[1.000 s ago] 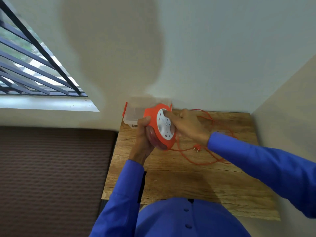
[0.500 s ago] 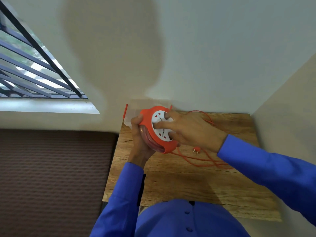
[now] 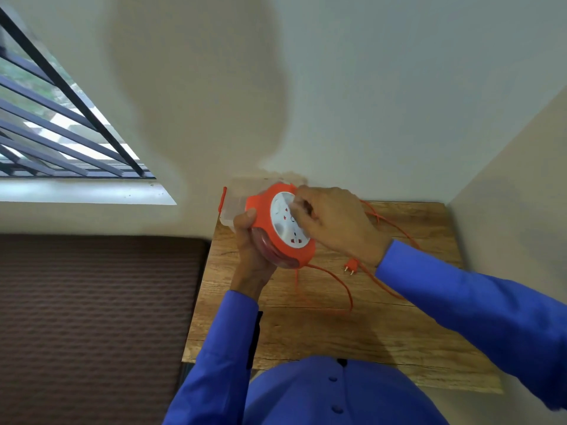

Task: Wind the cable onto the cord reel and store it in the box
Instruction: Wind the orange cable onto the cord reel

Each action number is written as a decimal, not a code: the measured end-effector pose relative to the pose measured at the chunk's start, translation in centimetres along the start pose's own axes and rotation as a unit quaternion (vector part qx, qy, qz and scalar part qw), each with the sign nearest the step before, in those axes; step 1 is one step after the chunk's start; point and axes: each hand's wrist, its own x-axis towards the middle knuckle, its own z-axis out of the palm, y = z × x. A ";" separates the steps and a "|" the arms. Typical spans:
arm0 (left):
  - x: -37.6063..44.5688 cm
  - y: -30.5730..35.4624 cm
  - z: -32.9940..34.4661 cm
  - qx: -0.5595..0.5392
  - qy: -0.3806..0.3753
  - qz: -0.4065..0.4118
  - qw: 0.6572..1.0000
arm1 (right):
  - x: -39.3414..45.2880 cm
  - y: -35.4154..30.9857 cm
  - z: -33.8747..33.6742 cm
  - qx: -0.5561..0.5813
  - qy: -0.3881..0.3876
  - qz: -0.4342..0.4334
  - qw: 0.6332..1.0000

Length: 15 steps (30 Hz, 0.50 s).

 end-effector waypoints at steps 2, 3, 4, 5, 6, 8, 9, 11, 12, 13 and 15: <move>-0.2 0.4 -0.2 -0.020 -0.013 0.000 1.000 | -0.4 0.4 -0.7 0.007 -0.044 -0.101 0.994; -0.2 0.5 -0.3 -0.033 -0.020 -0.003 0.999 | -0.7 1.0 -0.9 0.004 -0.074 -0.146 0.986; -0.2 0.6 -0.5 -0.043 -0.020 -0.007 0.999 | -0.9 1.5 -1.2 -0.026 -0.091 -0.190 0.977; -0.3 0.6 -0.7 -0.047 -0.019 -0.011 0.999 | -1.1 2.0 -1.5 -0.074 -0.096 -0.230 0.966; -0.3 0.5 -0.9 -0.048 -0.022 -0.016 0.998 | -1.2 2.2 -1.6 -0.130 -0.094 -0.262 0.952; -0.6 0.2 -1.2 -0.056 -0.041 -0.039 0.997 | -1.4 2.3 -1.5 -0.212 -0.083 -0.293 0.928; -0.7 0.1 -1.1 -0.059 -0.054 -0.049 0.996 | -1.2 2.3 -1.4 -0.224 -0.086 -0.302 0.922; -0.9 -0.3 -0.7 -0.062 -0.089 -0.067 0.992 | -1.2 2.2 -1.4 -0.197 -0.093 -0.316 0.923; -0.9 -0.4 -0.5 -0.063 -0.099 -0.070 0.991 | -1.1 2.1 -1.4 -0.176 -0.083 -0.310 0.931; -0.9 -0.4 -0.2 -0.062 -0.096 -0.071 0.991 | -1.1 2.0 -1.3 -0.160 -0.075 -0.284 0.942; -0.7 -0.5 0.2 -0.041 -0.059 -0.057 0.996 | -1.0 1.7 -0.8 -0.128 -0.072 -0.165 0.975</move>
